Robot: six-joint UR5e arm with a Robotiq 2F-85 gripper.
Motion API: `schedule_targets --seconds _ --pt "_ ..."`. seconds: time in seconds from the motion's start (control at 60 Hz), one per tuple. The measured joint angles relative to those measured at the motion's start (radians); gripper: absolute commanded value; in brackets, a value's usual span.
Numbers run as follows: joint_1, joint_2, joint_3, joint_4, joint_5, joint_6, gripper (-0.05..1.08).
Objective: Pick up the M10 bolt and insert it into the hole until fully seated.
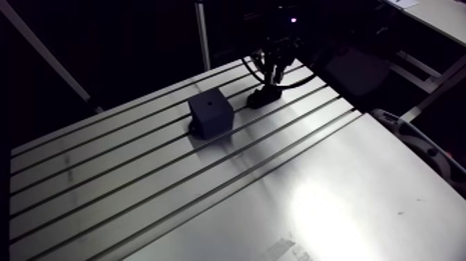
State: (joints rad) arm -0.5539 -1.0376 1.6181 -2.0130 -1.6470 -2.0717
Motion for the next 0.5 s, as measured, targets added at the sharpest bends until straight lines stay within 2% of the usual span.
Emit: schedule_targets --seconds 0.5 --pt "0.000 0.000 0.000 0.004 0.002 0.000 0.71"
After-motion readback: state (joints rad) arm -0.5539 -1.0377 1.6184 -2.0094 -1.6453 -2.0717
